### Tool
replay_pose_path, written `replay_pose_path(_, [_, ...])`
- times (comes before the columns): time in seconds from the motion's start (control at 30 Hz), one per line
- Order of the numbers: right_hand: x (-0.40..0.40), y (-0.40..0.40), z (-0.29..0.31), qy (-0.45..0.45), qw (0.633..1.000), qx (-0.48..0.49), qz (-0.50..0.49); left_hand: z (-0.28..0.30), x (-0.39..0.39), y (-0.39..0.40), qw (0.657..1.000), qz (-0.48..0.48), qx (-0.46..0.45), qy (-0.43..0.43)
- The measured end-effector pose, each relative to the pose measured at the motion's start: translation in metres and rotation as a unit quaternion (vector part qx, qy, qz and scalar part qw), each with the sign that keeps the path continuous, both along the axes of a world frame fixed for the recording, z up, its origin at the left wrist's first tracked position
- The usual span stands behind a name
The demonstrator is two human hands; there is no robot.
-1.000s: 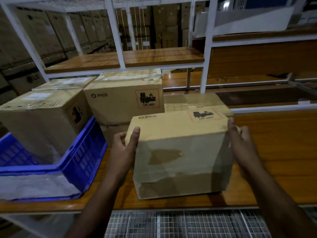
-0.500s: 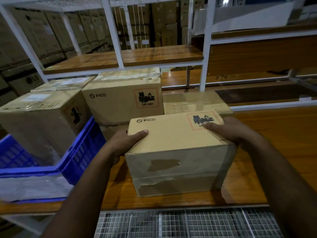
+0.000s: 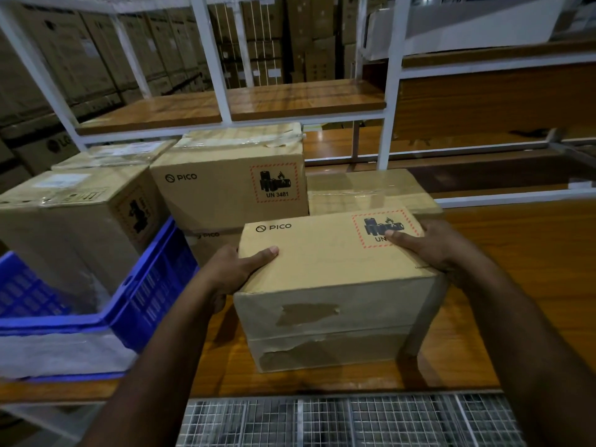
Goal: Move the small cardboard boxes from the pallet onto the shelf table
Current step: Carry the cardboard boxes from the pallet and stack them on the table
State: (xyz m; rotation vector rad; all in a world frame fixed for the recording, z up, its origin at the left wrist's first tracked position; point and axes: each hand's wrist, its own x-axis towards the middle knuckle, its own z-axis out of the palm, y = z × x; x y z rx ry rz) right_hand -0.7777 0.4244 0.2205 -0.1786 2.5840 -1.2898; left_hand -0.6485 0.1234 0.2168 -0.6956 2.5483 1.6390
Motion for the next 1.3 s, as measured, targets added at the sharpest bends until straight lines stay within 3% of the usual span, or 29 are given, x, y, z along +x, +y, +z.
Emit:
replay_pose_path(0.13, [0.006, 0.004, -0.002, 0.003, 0.999, -0.043, 0.015, -0.003, 0.003, 0.001, 0.999, 0.027, 0.025, 0.008])
replay_pose_path(0.2, [0.016, 0.011, -0.004, -0.023, 0.991, -0.134, 0.01, -0.004, 0.007, 0.005, 0.999, 0.035, 0.022, 0.031])
replay_pose_path(0.33, [0.046, 0.028, -0.037, -0.082, 0.919, -0.374, -0.094, -0.01, 0.014, 0.007, 0.994, 0.067, 0.073, 0.052])
replay_pose_path(0.5, [0.079, 0.019, -0.075, -0.046, 0.89, -0.428, -0.147, -0.007, 0.018, 0.017, 0.992, 0.079, 0.086, 0.056])
replay_pose_path(0.7, [0.067, 0.034, -0.033, 0.037, 0.921, -0.367, -0.123, -0.017, 0.021, 0.019, 0.987, 0.093, 0.1, 0.08])
replay_pose_path(0.8, [0.063, 0.032, 0.008, 0.171, 0.925, -0.33, -0.08, -0.032, 0.026, 0.031, 0.974, 0.115, 0.176, 0.083])
replay_pose_path(0.9, [0.064, 0.025, 0.041, 0.29, 0.924, -0.244, 0.05, -0.058, 0.029, 0.038, 0.962, 0.14, 0.224, 0.073])
replay_pose_path(1.0, [0.064, 0.003, 0.051, 0.376, 0.912, -0.092, 0.133, -0.076, 0.029, 0.036, 0.966, 0.17, 0.171, 0.09])
replay_pose_path(1.13, [0.074, -0.038, 0.052, 0.442, 0.885, -0.004, 0.15, -0.071, 0.033, 0.03, 0.974, 0.187, 0.039, 0.118])
replay_pose_path(1.3, [0.094, -0.08, 0.044, 0.504, 0.848, 0.053, 0.155, -0.035, 0.038, 0.044, 0.947, 0.048, 0.029, 0.316])
